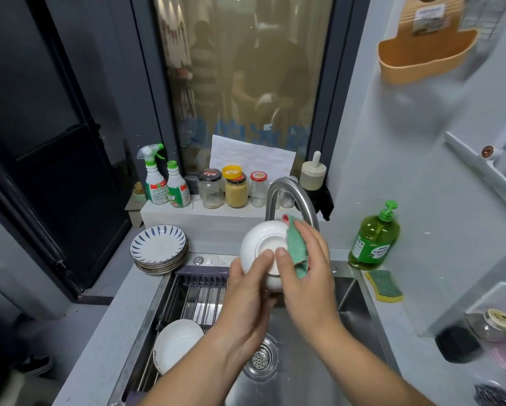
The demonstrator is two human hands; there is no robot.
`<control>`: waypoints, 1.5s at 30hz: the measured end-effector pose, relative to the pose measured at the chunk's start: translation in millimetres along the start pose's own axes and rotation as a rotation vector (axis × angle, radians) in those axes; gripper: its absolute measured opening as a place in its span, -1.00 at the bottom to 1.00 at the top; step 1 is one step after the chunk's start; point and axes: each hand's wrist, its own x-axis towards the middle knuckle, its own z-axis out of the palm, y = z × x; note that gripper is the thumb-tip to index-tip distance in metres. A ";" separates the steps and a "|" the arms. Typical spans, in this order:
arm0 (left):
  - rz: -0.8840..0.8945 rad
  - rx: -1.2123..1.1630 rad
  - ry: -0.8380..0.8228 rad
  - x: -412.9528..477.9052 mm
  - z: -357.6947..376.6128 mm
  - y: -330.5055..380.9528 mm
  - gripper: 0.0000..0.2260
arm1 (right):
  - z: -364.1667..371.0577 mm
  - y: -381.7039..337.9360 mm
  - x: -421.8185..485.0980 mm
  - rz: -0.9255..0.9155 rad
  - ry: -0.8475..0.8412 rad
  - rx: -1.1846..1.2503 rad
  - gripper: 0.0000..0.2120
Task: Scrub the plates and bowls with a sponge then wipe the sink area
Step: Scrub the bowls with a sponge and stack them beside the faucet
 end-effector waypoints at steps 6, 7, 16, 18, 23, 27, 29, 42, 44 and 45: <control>-0.040 0.367 -0.040 7.8 -18.5 23.1 -0.35 | -32.8 6.5 21.8 -0.038 -0.367 -0.064 -0.56; -0.039 0.430 -0.072 10.9 -20.4 29.4 -0.30 | -38.5 4.3 27.5 -0.054 -0.482 -0.130 -0.53; -0.217 0.311 -0.156 17.2 -20.0 35.6 -0.27 | -39.2 1.5 29.1 -0.052 -0.483 -0.172 -0.56; -0.200 0.136 -0.125 18.5 -21.5 31.3 -0.32 | -30.6 6.8 5.4 -0.066 -0.406 -0.142 -0.53; -0.225 -0.114 -0.131 12.7 -15.6 22.9 -0.60 | -16.6 11.0 -27.9 -0.190 -0.363 -0.175 -0.52; -0.217 -0.072 -0.094 7.7 -6.2 19.6 -0.60 | -21.3 14.4 17.6 0.002 -0.208 -0.014 -0.52; -0.187 -0.111 -0.056 9.4 -2.1 22.8 -0.62 | -19.3 13.2 12.7 -0.026 -0.228 -0.011 -0.53; -0.241 -0.202 -0.007 7.1 -3.2 -8.0 -0.64 | -2.1 12.0 12.4 0.088 -0.127 -0.037 -0.59; -0.309 -0.028 0.022 10.8 -15.1 -4.4 -0.62 | -10.4 13.3 19.8 0.076 -0.219 -0.107 -0.61; -0.355 0.046 0.022 11.7 -21.1 -2.0 -0.57 | -14.4 13.1 24.9 0.067 -0.272 -0.143 -0.61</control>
